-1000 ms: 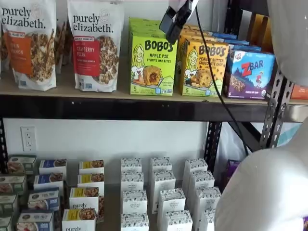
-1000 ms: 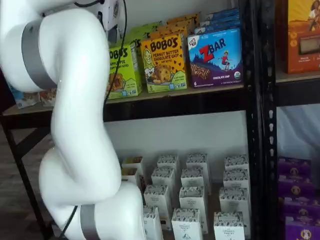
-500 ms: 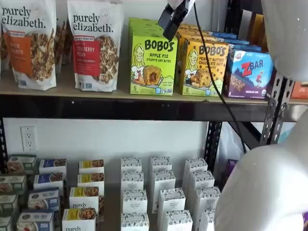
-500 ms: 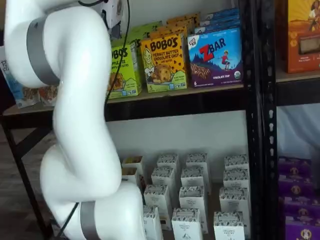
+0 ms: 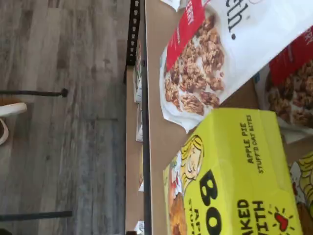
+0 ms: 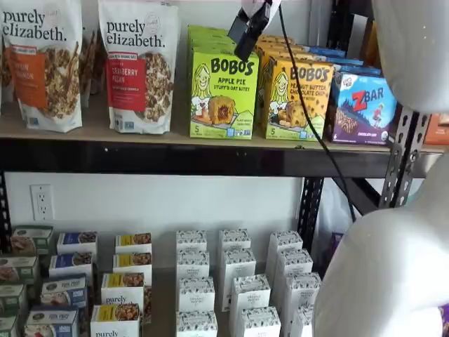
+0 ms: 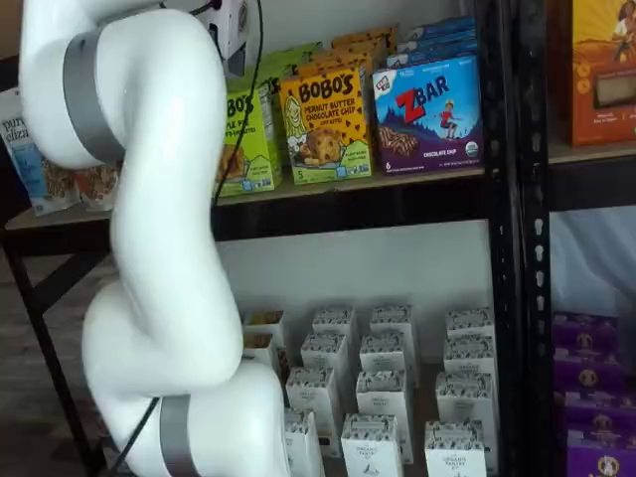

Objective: Pick the green box on the top shelf, the fourth from the left

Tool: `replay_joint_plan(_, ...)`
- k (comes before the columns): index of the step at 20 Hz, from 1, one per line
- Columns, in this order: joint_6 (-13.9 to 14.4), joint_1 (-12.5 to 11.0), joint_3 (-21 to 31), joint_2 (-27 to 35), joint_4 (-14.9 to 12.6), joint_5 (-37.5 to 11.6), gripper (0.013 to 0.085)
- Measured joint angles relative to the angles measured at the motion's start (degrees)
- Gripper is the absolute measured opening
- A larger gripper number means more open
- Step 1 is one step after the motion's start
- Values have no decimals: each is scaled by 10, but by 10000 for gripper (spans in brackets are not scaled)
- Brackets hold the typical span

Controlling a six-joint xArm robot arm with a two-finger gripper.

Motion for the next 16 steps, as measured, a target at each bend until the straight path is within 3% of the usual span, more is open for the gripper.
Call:
replay_joint_plan(10, -9, -3, -14, 23, -18, -6, 850)
replay_joint_plan(16, -10, -2, -36, 44, -29, 14, 850)
